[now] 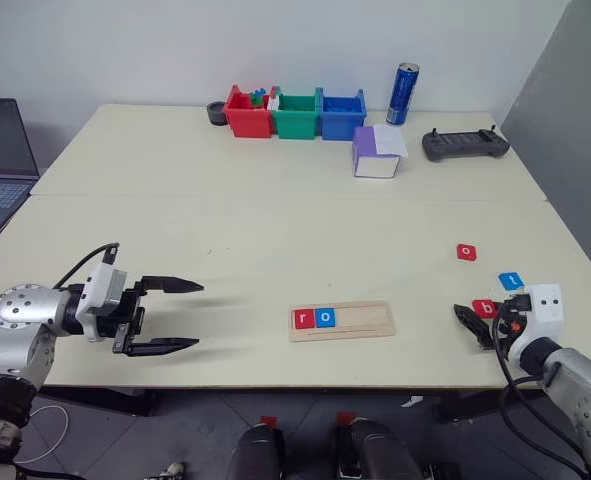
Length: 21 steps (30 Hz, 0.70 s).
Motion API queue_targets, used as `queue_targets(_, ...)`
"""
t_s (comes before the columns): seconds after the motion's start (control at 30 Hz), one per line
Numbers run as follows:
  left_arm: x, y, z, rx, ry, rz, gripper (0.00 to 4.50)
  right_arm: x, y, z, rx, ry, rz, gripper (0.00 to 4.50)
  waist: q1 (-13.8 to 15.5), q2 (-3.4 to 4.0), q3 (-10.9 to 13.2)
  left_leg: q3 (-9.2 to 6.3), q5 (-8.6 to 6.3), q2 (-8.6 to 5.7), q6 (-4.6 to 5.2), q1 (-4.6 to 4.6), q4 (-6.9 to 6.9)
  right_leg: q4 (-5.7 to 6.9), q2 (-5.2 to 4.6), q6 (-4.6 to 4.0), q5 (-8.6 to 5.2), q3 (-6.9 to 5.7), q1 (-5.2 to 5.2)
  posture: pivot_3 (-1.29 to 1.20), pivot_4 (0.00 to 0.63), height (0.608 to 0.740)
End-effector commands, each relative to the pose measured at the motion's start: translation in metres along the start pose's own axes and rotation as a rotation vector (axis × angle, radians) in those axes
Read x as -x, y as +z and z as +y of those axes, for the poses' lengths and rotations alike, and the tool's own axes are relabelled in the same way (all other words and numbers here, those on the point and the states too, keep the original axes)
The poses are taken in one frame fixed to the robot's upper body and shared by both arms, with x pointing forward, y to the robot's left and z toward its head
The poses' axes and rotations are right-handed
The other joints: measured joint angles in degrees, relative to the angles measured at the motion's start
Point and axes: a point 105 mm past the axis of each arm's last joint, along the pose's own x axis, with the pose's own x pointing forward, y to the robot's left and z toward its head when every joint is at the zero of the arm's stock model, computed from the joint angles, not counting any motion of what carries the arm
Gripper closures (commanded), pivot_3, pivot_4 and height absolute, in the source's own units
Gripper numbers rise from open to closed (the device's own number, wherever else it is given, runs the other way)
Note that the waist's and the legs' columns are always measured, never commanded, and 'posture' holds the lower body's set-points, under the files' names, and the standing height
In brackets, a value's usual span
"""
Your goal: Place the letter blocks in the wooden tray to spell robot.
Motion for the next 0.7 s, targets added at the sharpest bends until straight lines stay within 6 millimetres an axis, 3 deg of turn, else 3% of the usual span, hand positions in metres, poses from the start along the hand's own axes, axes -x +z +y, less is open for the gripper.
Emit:
queue_targets(0.03,0.005,0.009,0.003,-0.026,0.002,-0.002,0.02,0.000,-0.009,-0.003,-0.010,-0.029,0.012,0.00,0.0,-0.06,0.0,0.00,0.00,0.00,0.00,0.01,0.01,0.00,0.00,0.01,0.00,0.00,0.00,0.00,0.150,0.740)
queue_targets(0.1,0.006,0.009,0.002,-0.022,0.002,0.002,0.02,0.000,-0.013,-0.003,-0.004,-0.037,0.020,0.00,0.0,-0.07,0.0,-0.01,0.00,0.00,0.00,0.01,0.01,0.01,0.00,0.01,0.00,-0.01,0.01,0.00,0.150,0.740)
queue_targets(0.2,0.005,0.009,0.003,-0.024,0.000,0.007,0.00,0.001,-0.023,-0.001,0.019,-0.047,0.055,0.60,0.0,-0.08,-0.1,-0.02,0.00,0.00,0.00,0.01,0.00,0.01,0.00,0.00,0.00,-0.01,0.01,0.00,0.150,0.740)
queue_targets(0.43,0.001,0.011,0.004,-0.020,-0.024,0.017,0.00,0.000,-0.027,0.005,0.023,-0.129,0.022,2.98,0.0,-0.26,-0.2,-0.06,0.00,0.02,0.00,0.01,-0.02,0.01,0.00,0.00,0.00,-0.05,0.01,0.00,0.150,0.740)
queue_targets(0.7,0.004,0.008,0.008,-0.011,-0.021,0.045,0.00,0.002,-0.014,0.058,0.028,-0.043,-0.022,3.04,-0.4,-0.25,-0.2,-0.05,0.00,0.04,0.00,0.02,-0.03,0.03,0.02,-0.01,-0.01,-0.02,-0.01,0.00,0.150,0.740)
